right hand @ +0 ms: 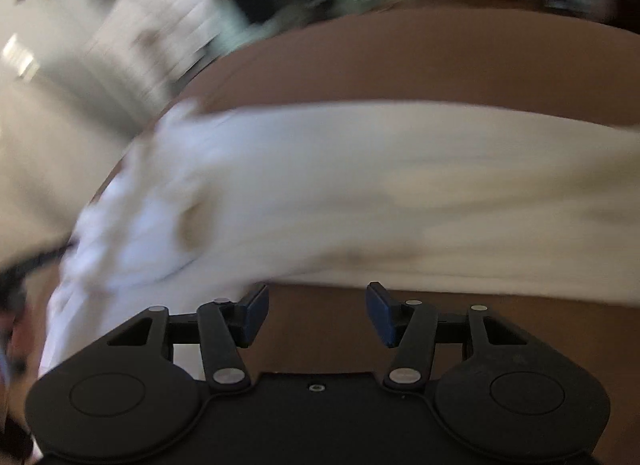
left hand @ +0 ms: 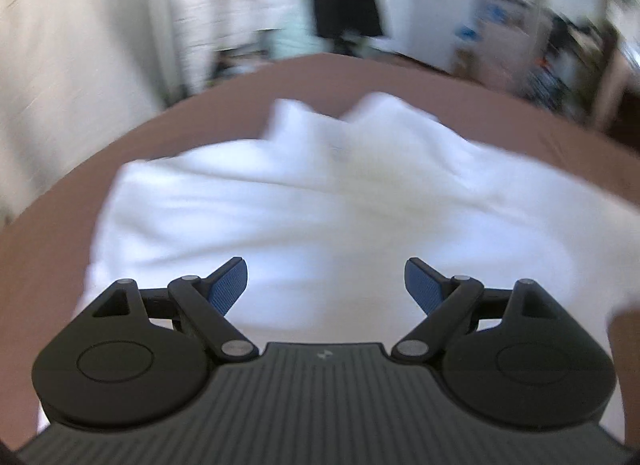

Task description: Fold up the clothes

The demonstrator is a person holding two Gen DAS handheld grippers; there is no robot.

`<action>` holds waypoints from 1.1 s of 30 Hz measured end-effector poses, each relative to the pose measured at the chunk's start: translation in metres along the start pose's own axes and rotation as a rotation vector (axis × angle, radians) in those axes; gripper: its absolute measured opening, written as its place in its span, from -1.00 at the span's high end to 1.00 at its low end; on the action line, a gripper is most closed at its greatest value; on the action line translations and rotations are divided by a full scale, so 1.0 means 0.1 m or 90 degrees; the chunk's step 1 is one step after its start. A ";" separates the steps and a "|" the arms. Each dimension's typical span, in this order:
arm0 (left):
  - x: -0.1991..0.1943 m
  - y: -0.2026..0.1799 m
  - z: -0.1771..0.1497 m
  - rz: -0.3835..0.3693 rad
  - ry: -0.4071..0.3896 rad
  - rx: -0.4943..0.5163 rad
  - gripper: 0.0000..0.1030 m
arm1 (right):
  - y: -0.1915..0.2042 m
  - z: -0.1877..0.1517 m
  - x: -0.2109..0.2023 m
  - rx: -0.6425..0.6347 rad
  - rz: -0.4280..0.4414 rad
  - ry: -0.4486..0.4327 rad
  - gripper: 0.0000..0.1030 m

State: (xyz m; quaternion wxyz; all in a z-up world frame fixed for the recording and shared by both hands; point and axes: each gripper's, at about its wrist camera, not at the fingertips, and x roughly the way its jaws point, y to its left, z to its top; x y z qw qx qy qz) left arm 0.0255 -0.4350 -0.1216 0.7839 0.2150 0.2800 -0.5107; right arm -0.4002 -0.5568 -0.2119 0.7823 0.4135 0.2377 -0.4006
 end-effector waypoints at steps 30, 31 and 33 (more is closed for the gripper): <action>0.22 -0.98 0.44 -0.116 0.110 -0.124 -0.66 | 0.41 0.42 0.07 -0.029 -0.073 -0.260 0.78; 0.24 -0.85 0.43 -0.100 0.121 -0.135 -0.66 | 0.63 0.49 0.10 -0.055 -0.042 -0.256 0.78; 0.26 -0.60 0.42 -0.069 0.131 -0.147 -0.66 | 1.07 0.64 0.15 -0.107 0.020 -0.248 0.78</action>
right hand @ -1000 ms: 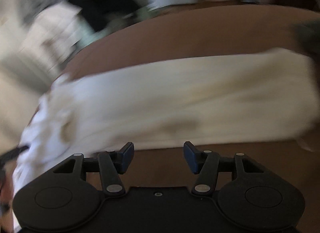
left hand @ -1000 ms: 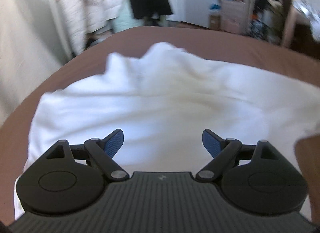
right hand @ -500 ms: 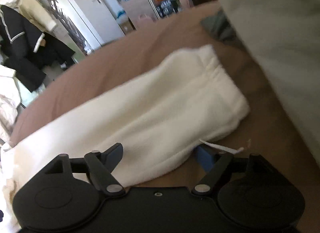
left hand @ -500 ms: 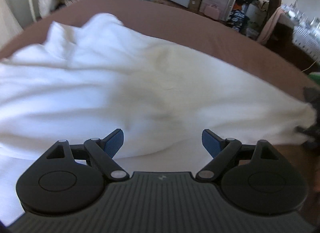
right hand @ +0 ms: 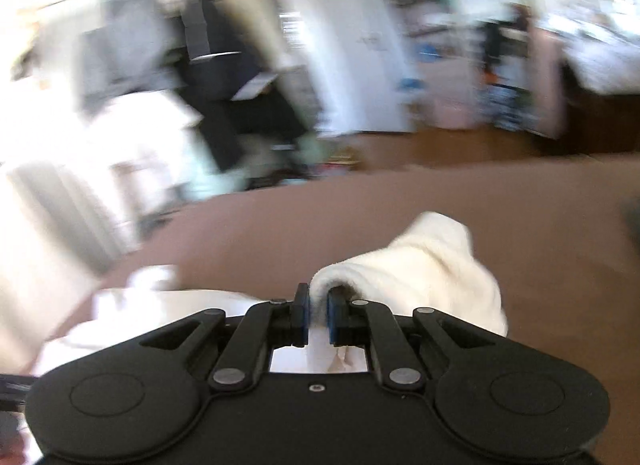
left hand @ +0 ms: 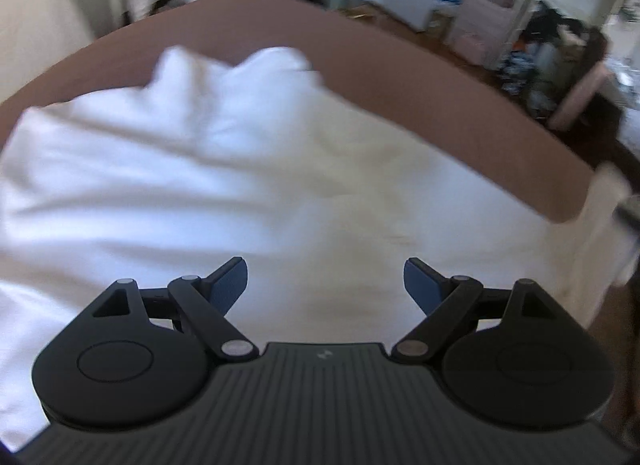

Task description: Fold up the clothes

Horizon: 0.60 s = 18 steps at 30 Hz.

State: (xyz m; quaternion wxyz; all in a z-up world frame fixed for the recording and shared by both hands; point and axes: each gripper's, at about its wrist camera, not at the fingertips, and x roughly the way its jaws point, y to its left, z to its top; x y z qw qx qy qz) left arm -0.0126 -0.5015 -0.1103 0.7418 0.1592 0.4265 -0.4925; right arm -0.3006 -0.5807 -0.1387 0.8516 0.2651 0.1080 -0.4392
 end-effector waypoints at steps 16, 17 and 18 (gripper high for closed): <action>-0.16 2.23 0.11 -0.039 -0.086 -0.378 -0.63 | 2.31 -0.39 0.81 -0.228 0.415 0.223 0.27; -0.07 2.31 0.04 -0.037 -0.058 -0.386 -0.63 | 2.29 -0.47 0.79 -0.250 0.409 0.239 0.18; 0.02 2.38 -0.04 -0.034 -0.031 -0.393 -0.59 | 2.20 -0.54 0.73 -0.273 0.381 0.227 0.01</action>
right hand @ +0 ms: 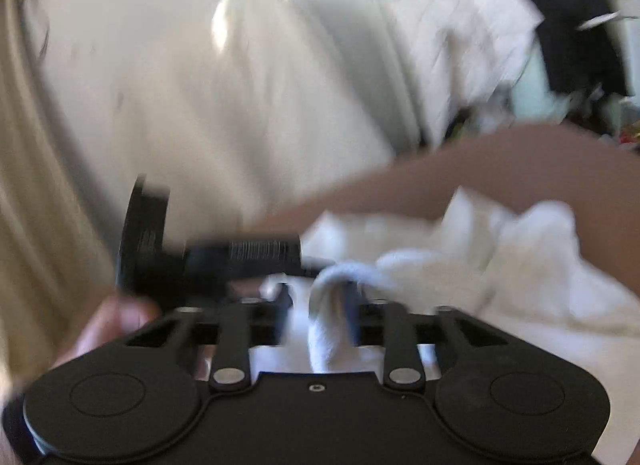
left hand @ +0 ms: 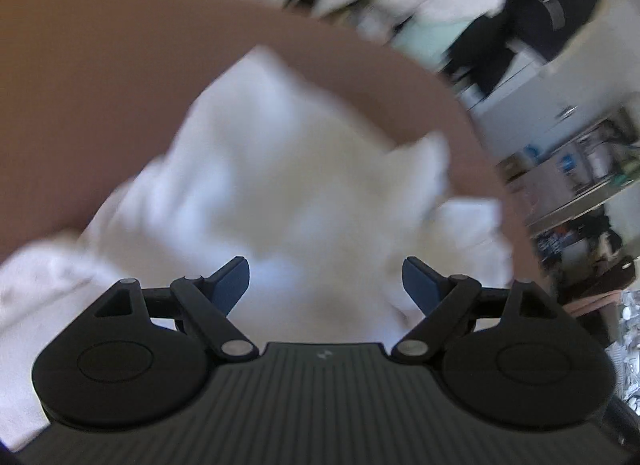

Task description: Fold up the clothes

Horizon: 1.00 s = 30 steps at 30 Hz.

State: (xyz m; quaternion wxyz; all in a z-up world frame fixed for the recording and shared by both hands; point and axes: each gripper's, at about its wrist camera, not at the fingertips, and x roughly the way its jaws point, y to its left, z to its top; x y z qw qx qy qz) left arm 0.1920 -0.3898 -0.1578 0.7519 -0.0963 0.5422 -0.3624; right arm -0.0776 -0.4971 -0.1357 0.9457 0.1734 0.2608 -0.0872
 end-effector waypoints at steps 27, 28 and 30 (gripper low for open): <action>0.33 -1.38 -1.16 0.125 -0.037 0.623 -0.76 | -0.67 -1.08 -0.53 -0.155 -0.290 0.174 -0.21; 0.35 -1.36 -1.11 0.115 -0.036 0.595 -0.50 | -0.69 -1.06 -0.54 -0.144 -0.288 0.170 -0.21; 0.32 -1.36 -1.03 0.117 -0.048 0.562 0.19 | -0.72 -1.07 -0.55 -0.132 -0.287 0.167 -0.21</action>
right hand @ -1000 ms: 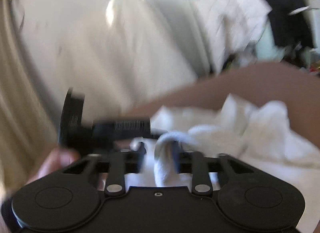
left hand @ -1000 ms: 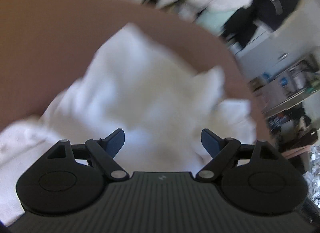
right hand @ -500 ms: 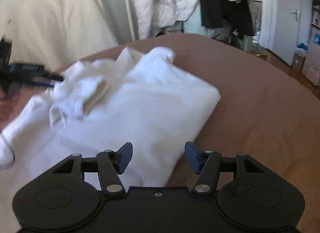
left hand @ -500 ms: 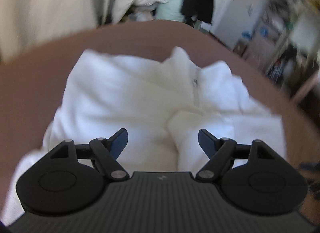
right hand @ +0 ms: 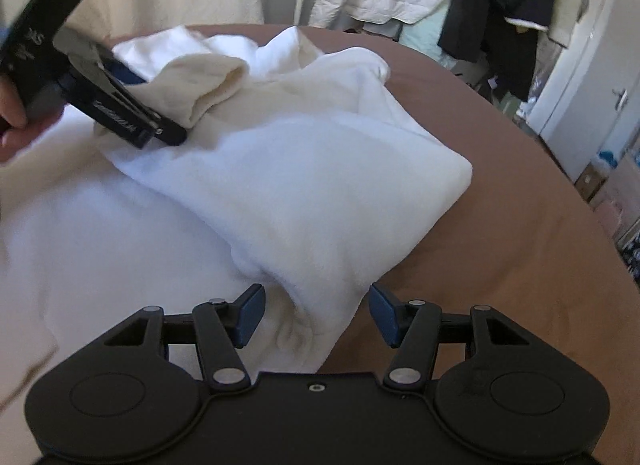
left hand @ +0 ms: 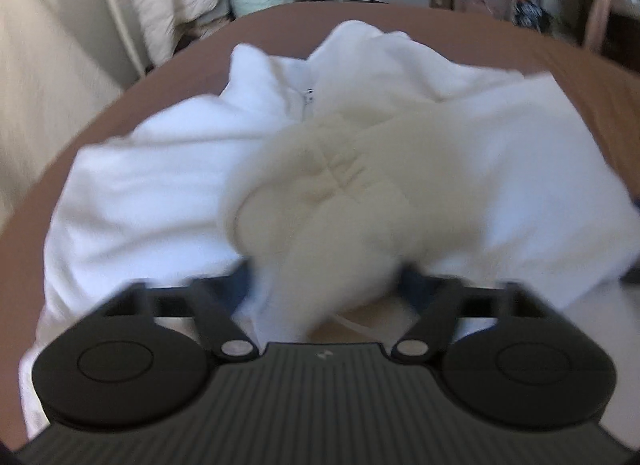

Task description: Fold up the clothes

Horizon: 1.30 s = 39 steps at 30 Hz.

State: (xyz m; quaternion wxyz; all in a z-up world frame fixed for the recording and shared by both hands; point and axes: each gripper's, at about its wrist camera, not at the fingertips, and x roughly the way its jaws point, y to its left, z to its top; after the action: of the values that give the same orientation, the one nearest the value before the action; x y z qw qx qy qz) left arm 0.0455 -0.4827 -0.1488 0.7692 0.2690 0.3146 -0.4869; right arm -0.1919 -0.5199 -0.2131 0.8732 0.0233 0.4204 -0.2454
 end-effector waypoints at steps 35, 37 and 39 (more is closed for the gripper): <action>-0.76 1.89 -0.34 0.269 0.071 -0.246 -0.61 | 0.09 -0.48 -0.05 -0.025 -0.005 -0.002 0.61; -0.98 2.07 -0.46 0.236 0.068 -0.290 -0.62 | 0.08 -0.45 -0.07 -0.015 -0.003 0.004 0.55; -1.20 2.11 -0.68 0.211 0.060 -0.299 -0.64 | 0.07 -0.42 -0.11 0.005 -0.003 0.009 0.42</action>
State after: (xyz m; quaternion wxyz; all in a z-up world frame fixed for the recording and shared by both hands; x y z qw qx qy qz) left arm 0.1849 -0.2841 -0.0812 0.8640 0.1540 0.4058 -0.2552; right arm -0.2250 -0.4990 -0.2327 0.8694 0.0273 0.4260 -0.2487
